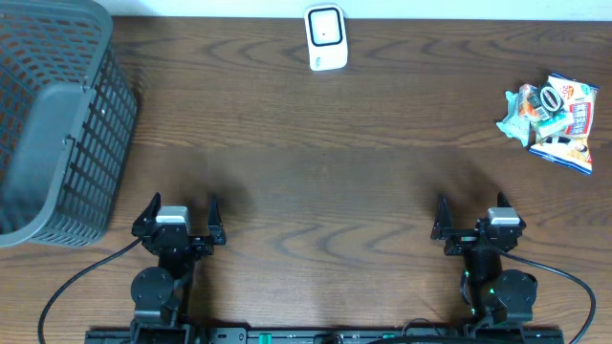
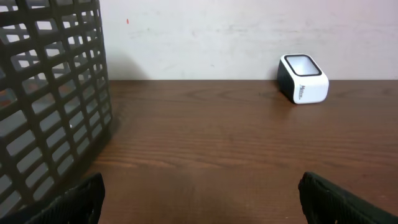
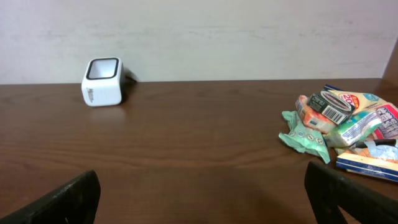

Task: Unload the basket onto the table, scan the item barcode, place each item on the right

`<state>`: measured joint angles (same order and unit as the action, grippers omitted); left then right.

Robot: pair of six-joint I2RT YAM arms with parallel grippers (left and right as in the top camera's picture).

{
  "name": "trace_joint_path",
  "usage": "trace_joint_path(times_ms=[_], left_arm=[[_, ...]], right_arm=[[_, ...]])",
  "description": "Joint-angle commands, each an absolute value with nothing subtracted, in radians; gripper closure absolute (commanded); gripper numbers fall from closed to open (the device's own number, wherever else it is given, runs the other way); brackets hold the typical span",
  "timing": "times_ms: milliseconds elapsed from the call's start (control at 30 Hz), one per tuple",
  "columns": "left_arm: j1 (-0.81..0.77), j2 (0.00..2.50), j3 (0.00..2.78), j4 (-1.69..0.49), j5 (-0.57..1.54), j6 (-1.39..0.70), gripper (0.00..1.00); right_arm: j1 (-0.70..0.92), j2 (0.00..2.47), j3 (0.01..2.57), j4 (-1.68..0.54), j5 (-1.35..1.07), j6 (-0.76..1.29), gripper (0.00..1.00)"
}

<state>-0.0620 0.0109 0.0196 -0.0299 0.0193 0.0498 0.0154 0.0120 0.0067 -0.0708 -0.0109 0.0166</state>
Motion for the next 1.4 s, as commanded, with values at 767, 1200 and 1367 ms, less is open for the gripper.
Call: trace_joint_path(times_ms=[767,1200,1367], left_arm=[[-0.065,0.001,0.004,-0.077,-0.041,0.048,0.02],[-0.065,0.001,0.004,-0.073,-0.027,0.049,0.02],[-0.065,0.003,0.004,-0.073,-0.027,0.049,0.02]], right_arm=[[0.020,0.006,0.005,-0.075,-0.010,0.006,0.01],[0.020,0.006,0.005,-0.075,-0.010,0.006,0.01],[0.020,0.006,0.005,-0.075,-0.010,0.006,0.01]])
